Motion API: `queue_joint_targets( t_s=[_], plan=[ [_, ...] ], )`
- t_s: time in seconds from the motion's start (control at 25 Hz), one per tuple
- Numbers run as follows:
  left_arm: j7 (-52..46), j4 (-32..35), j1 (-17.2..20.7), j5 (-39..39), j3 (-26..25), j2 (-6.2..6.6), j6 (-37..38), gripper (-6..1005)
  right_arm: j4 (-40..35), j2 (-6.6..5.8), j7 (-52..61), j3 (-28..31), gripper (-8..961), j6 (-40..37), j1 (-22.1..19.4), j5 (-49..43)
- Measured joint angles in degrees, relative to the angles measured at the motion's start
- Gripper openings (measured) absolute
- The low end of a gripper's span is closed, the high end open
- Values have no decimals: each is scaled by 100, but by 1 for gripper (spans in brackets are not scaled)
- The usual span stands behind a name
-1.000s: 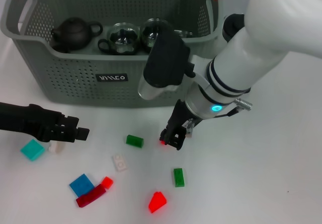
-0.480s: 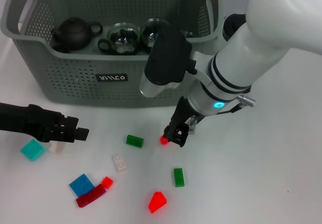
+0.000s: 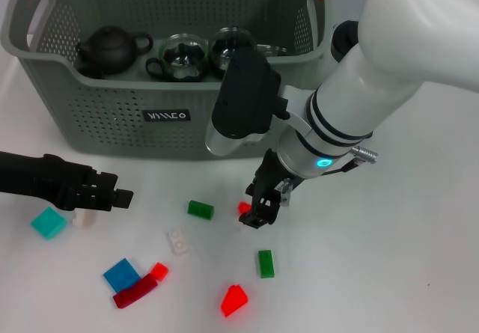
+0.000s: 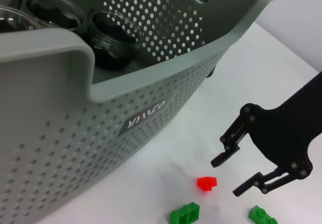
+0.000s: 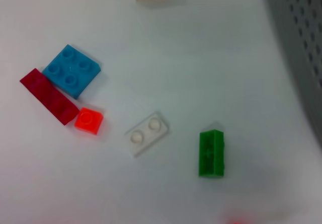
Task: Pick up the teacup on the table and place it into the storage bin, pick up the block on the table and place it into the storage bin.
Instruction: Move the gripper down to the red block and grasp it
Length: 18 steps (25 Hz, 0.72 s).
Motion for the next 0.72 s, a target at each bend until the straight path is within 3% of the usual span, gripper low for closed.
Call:
queue_joint_targets(
  t_s=[0.24,0.72],
  plan=[
    [0,0,-11,0,0,0,0,567,55,12,2,-87,474,183,0,0],
    [0,-8,-1,0,-5,0,-47,567,262,71,1,-403,464,783,-64,71]
  ],
)
